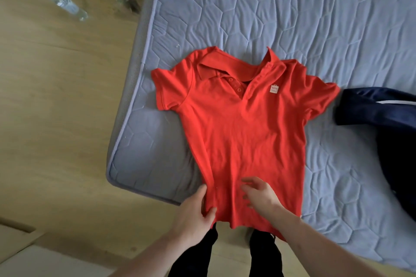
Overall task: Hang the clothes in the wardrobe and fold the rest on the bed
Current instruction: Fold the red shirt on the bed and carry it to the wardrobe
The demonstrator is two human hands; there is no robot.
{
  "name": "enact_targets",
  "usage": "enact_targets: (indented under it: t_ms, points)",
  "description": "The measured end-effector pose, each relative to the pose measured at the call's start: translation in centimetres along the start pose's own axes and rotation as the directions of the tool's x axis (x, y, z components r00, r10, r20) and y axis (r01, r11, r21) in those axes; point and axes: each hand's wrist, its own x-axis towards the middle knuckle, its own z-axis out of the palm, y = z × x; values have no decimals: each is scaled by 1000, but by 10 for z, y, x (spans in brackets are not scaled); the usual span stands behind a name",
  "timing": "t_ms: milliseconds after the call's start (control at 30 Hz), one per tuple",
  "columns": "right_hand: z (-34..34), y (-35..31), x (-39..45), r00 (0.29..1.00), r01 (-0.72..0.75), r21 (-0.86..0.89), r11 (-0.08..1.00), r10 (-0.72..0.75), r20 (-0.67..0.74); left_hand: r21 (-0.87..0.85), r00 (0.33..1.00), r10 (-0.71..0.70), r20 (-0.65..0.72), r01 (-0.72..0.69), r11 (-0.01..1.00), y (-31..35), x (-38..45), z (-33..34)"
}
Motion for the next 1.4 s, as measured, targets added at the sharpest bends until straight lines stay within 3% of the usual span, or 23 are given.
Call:
enact_targets:
  t_ms: [133, 200, 300, 367, 433, 500, 533, 633, 833, 967, 1067, 1133, 1300, 1400]
  points:
    - [10, -2, 1, 997, 23, 73, 997, -28, 76, 8, 993, 4, 121, -5, 1000, 1, 11, -8]
    - [20, -3, 1, 994, 72, 37, 997, -75, 83, 162, 961, -43, 271, -2, 987, -10, 20, -22]
    - [37, -9, 5, 991, 105, 20, 994, -106, 76, 449, 847, -209, 489, -40, 893, -33, 46, -59]
    - [44, -19, 9, 989, 138, 8, 990, -138, 47, 504, 857, -314, 408, 76, 860, -46, 79, -91]
    - [46, -31, 18, 984, 176, -4, 984, -176, -12, 355, 927, -361, 101, 306, 884, -47, 123, -127]
    - [41, -47, 29, 975, 206, 1, 979, -205, -88, 15, 882, -430, -191, 441, 897, -39, 171, -159]
    - [37, -55, 35, 967, 223, 9, 975, -220, -132, -143, 843, -474, -254, 452, 881, -32, 192, -172]
    - [18, -75, 56, 934, 272, 20, 962, -259, -248, -463, 795, -566, -216, 427, 776, -5, 239, -189]
    - [-38, -95, 81, 889, 309, 28, 951, -278, -363, -765, 751, -651, -109, 355, 538, 17, 277, -190]
    - [-72, -93, 79, 884, 294, 86, 952, -237, -403, -734, 806, -585, -86, 346, 584, 32, 273, -193]
    - [-94, -85, 74, 879, 302, 121, 946, -227, -420, -644, 873, -383, -303, 109, 758, 64, 260, -182]
    - [-106, -78, 70, 876, 313, 148, 938, -226, -425, -567, 902, -222, -371, -31, 823, 98, 245, -166]
    - [-135, -59, 54, 875, 314, 210, 926, -196, -442, -346, 930, 42, -366, -178, 921, 182, 221, -109]
    - [-153, -46, 44, 885, 297, 260, 919, -163, -436, -275, 932, 165, -321, -259, 926, 231, 215, -68]
